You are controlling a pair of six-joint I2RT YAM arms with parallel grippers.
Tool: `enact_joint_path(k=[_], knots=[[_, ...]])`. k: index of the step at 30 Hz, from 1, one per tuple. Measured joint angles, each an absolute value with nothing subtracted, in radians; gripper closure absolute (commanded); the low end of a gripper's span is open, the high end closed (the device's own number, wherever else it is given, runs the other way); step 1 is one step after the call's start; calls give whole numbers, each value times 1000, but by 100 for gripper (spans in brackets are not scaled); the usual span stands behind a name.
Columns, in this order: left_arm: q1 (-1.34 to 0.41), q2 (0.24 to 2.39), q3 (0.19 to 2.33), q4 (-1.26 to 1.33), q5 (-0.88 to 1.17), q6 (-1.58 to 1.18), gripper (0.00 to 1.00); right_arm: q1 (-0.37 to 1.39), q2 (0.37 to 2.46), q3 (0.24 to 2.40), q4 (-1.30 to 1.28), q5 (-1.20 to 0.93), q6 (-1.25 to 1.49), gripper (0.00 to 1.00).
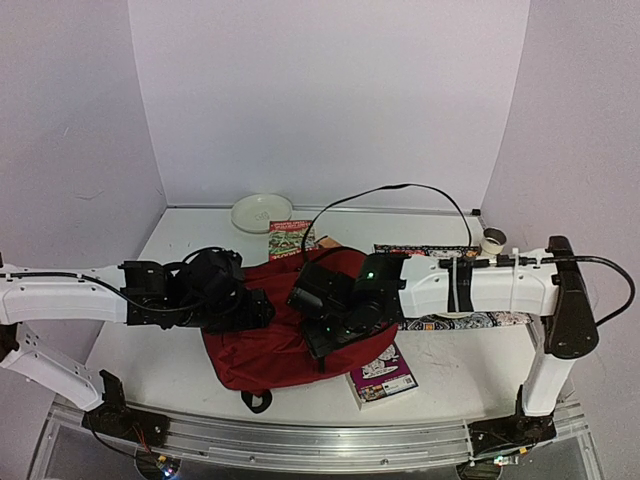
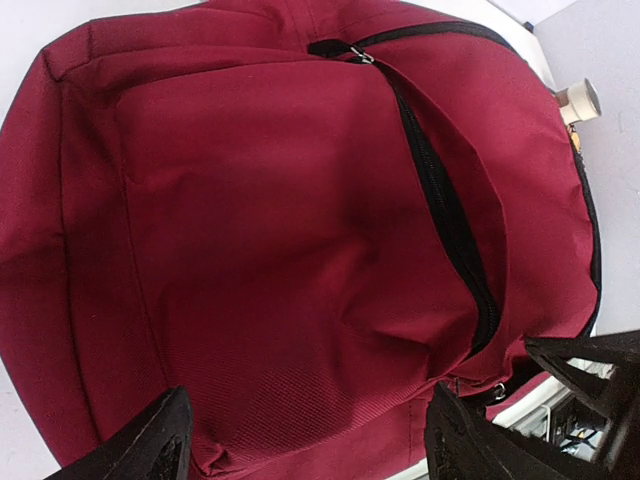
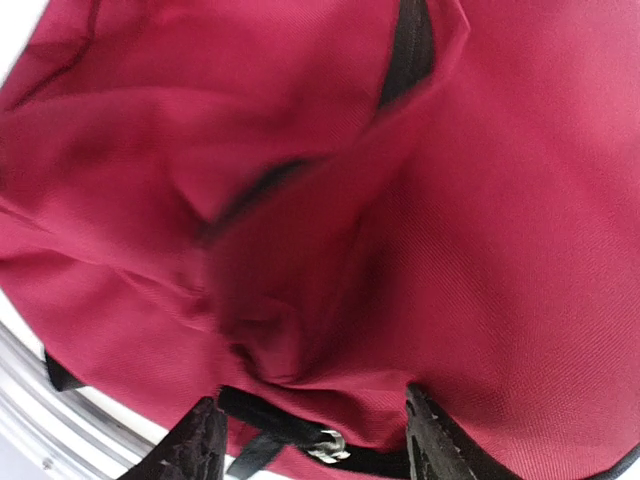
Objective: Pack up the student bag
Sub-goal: Pick up the largest pocket of the bag from the student bag.
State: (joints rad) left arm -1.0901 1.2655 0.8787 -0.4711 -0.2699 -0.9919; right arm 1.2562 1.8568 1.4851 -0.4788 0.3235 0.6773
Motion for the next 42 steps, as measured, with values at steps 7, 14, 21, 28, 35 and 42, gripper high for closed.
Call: enact_joint_path(k=[7, 14, 21, 28, 35, 42], knots=[[-1090, 1270, 876, -485, -292, -996, 14, 1311, 1941, 1613, -551, 390, 655, 26], [-1090, 1292, 862, -496, -294, -1003, 14, 1319, 2040, 1628, -637, 447, 655, 25], [-1090, 1292, 826, -498, -304, -1021, 14, 1319, 2056, 1639, -715, 517, 682, 33], [-1090, 1316, 797, -497, -304, -1023, 14, 1320, 2055, 1654, -761, 560, 718, 37], [-1090, 1317, 786, -497, -304, -1029, 15, 1317, 2041, 1672, -782, 581, 761, 40], [-1090, 1317, 783, -498, -303, -1030, 15, 1308, 2037, 1697, -764, 570, 741, 40]])
